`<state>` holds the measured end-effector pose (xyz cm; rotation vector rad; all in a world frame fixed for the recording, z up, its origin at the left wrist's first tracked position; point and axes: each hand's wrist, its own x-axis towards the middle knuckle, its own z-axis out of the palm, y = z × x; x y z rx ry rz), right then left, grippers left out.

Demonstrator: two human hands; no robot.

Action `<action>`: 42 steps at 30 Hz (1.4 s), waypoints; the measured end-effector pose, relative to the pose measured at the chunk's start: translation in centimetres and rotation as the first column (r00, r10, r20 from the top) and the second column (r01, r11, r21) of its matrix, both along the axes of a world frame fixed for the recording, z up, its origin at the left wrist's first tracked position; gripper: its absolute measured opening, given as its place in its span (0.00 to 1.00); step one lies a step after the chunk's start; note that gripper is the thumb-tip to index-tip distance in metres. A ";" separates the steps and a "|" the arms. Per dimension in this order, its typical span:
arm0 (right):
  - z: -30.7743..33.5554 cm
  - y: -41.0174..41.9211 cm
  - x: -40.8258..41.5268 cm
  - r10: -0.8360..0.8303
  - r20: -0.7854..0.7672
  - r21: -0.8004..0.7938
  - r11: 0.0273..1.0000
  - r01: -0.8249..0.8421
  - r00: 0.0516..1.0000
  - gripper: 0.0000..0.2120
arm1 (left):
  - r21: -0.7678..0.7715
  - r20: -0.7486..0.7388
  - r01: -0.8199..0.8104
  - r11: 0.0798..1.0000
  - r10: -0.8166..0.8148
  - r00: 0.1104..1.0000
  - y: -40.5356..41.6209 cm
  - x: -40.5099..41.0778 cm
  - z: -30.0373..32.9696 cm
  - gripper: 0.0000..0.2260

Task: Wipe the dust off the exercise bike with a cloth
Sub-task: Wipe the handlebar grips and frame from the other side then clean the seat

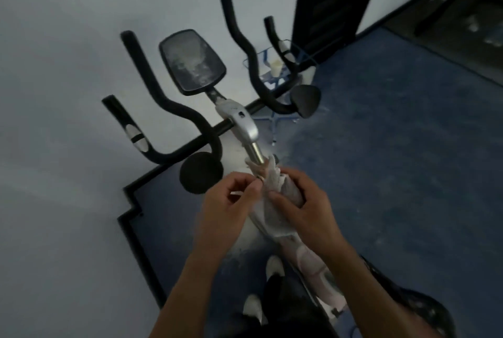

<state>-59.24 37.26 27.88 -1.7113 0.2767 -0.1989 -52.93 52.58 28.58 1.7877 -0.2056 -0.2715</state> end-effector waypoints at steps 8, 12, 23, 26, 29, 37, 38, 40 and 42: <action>-2.4 -1.8 -15.5 -0.494 -0.109 -0.216 0.859 0.465 0.862 0.17 | 0.127 -0.038 0.525 0.841 -0.525 0.850 -6.5 -8.2 -6.9 0.07; -3.2 -1.6 -24.0 -0.686 -0.132 -0.323 0.712 0.624 0.715 0.17 | 0.258 -0.015 0.696 0.670 -0.717 0.697 -9.2 -12.7 -10.9 0.14; -8.3 -0.3 -34.7 -0.814 -0.294 -0.428 0.581 0.692 0.500 0.09 | 0.550 0.013 0.675 0.492 -0.813 0.582 -12.6 -15.1 -16.6 0.30; -10.6 -1.1 -35.5 -0.797 -0.309 -0.472 0.602 0.644 0.519 0.12 | 0.640 -0.062 0.667 0.381 -0.840 0.539 -14.4 -14.7 -18.1 0.38; -12.3 -2.1 -35.9 -0.776 -0.326 -0.477 0.629 0.614 0.541 0.09 | 0.665 -0.102 0.684 0.300 -0.871 0.481 -16.4 -14.2 -19.0 0.40; -17.0 -6.5 -36.3 -0.699 -0.233 -0.489 0.685 0.540 0.676 0.14 | 0.781 -0.166 0.602 0.167 -0.873 0.458 -19.2 -14.8 -18.6 0.40; -17.7 -7.0 -36.5 -0.670 -0.256 -0.504 0.708 0.496 0.697 0.14 | 0.786 -0.181 0.597 0.162 -0.863 0.472 -19.3 -15.0 -18.4 0.39; -18.5 -7.7 -37.4 -0.648 -0.260 -0.506 0.723 0.471 0.716 0.12 | 0.805 -0.202 0.578 0.130 -0.857 0.475 -19.8 -15.2 -18.2 0.37; -18.9 -8.1 -38.6 -0.637 -0.232 -0.489 0.730 0.478 0.735 0.09 | 0.819 -0.219 0.564 0.103 -0.853 0.474 -20.3 -15.4 -17.9 0.35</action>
